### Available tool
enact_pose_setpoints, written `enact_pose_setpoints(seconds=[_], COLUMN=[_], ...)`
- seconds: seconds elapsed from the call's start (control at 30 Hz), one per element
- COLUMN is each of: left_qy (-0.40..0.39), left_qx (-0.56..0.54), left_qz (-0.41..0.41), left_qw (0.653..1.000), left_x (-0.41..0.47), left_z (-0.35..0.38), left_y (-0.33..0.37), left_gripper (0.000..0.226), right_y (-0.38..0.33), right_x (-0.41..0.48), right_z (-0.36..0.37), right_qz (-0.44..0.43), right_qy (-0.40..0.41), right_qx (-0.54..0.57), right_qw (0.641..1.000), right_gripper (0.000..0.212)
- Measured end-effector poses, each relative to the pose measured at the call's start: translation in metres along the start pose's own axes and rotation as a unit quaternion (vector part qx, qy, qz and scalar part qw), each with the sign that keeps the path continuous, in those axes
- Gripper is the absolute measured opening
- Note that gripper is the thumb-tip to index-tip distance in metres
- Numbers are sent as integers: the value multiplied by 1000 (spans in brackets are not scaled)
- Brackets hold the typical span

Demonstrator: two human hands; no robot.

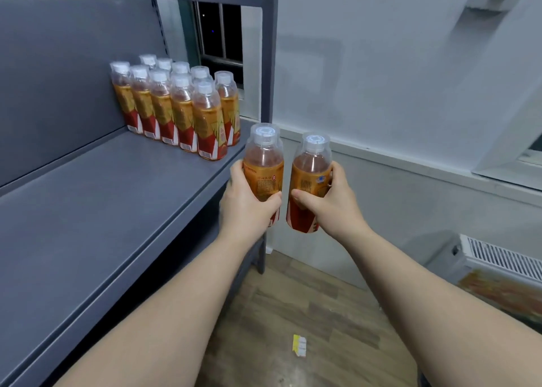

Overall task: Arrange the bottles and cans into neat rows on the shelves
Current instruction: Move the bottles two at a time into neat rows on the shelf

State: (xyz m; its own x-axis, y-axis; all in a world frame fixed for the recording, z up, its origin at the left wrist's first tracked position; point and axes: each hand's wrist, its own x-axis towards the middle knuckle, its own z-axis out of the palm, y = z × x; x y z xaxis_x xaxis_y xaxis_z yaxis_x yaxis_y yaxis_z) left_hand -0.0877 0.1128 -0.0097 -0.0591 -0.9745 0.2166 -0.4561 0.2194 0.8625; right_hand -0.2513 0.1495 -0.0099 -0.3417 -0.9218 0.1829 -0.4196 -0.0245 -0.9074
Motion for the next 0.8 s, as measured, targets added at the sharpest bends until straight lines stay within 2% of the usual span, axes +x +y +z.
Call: enact_pose_setpoints(seconds=[0.17,0.4,0.8], left_qy=[39,142,320], left_qx=[11,31,55], left_qz=[-30,-87,-162], left_qw=[999,986,932], left_x=[31,62,63], left_z=[-8,-25,-68], left_y=[-11,-25,-32], left_gripper=[85,79,76], right_y=[0,-7,-45], right_x=[45,104,148], right_z=[24,67,135], right_qz=[-19,-63,-156], right_qy=[-47,-162,-305], right_qx=[25,49,79], right_qw=[998,984,936], right_gripper=[66,67,74])
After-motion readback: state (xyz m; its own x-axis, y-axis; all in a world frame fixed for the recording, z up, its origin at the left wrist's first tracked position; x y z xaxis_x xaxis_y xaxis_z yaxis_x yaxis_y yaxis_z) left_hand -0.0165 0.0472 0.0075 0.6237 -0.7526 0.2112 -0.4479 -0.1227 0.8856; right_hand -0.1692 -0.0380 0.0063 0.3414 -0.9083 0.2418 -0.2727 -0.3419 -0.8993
